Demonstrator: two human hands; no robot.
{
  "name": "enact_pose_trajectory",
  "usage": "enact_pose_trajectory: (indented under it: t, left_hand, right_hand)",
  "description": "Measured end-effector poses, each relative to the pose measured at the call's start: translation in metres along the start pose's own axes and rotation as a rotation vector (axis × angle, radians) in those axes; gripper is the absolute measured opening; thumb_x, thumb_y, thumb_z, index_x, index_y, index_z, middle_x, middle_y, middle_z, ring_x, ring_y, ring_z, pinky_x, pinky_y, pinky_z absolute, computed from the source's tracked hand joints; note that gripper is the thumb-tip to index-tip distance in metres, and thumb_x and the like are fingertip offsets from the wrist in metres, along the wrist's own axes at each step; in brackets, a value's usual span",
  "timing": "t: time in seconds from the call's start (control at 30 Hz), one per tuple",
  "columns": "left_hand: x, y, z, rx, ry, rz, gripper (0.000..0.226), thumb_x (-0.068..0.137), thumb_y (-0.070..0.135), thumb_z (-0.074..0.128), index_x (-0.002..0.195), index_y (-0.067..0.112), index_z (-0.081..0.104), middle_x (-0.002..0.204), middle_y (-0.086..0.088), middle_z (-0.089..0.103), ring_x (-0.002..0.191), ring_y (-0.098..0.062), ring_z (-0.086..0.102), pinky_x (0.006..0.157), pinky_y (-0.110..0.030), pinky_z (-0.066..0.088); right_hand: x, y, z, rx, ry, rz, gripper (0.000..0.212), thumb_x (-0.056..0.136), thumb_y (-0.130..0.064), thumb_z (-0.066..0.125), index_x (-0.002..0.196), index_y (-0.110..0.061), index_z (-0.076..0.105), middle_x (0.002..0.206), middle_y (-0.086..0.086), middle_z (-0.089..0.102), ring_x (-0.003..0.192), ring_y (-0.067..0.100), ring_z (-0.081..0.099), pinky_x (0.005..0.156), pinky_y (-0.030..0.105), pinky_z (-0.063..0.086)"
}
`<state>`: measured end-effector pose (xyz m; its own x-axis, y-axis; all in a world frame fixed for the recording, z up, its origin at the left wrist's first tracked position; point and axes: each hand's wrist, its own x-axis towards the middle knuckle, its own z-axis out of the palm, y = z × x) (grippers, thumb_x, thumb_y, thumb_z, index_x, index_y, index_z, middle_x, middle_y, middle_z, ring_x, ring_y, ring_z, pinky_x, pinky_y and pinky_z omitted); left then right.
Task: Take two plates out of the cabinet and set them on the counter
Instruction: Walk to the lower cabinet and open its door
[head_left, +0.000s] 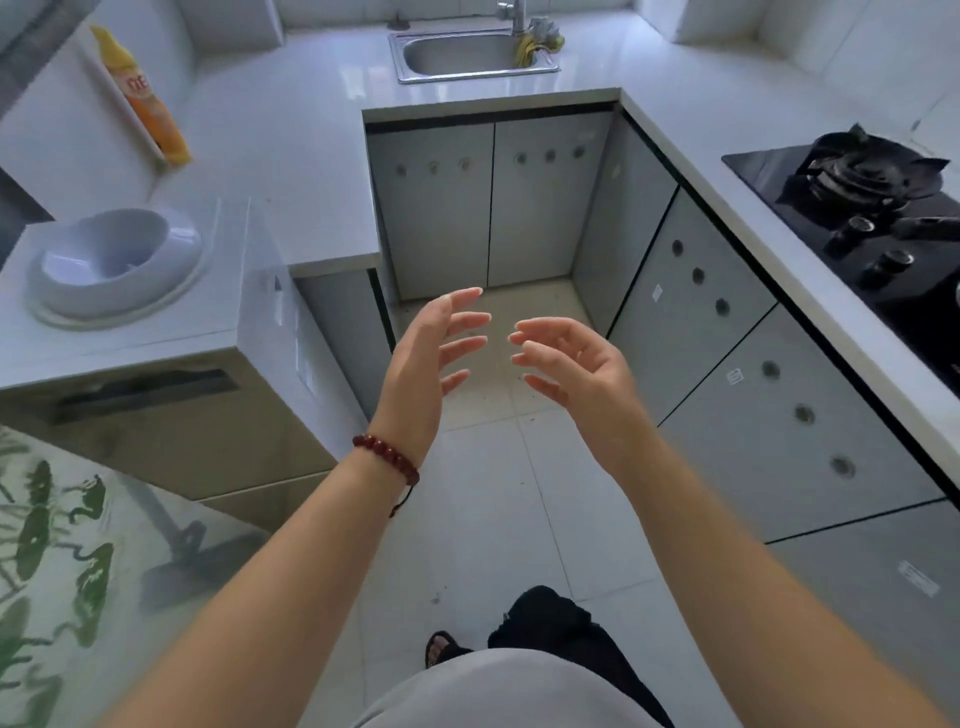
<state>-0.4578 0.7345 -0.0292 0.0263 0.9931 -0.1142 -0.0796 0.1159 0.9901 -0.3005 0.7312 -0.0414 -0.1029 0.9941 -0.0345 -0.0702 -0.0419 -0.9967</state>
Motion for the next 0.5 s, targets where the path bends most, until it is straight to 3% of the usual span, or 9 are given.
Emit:
enact_pose_trajectory:
  t: [0.33,0.5]
  left_hand:
    - [0.153,0.008,0.018,0.004,-0.095,-0.026,0.043,0.083,0.055,0.033,0.109,0.037,0.063,0.113,0.005,0.066,0.102,-0.011,0.061,0.088,-0.036,0.045]
    - [0.245,0.025,0.045,0.014,-0.121,-0.043,0.043,0.083,0.056,0.034,0.108,0.037,0.063,0.114,0.004,0.066,0.105,-0.013,0.062,0.094,-0.043,0.044]
  right_hand:
    - [0.135,0.002,-0.03,0.01,0.122,0.013,0.016,0.079,-0.026,0.065,0.095,-0.026,0.07,0.1,-0.003,0.069,0.096,0.019,0.064,0.09,0.039,0.051]
    - [0.219,-0.011,-0.063,0.019,0.149,0.016,0.016,0.083,-0.019,0.064,0.098,-0.02,0.069,0.101,-0.001,0.069,0.097,0.018,0.063,0.093,0.041,0.049]
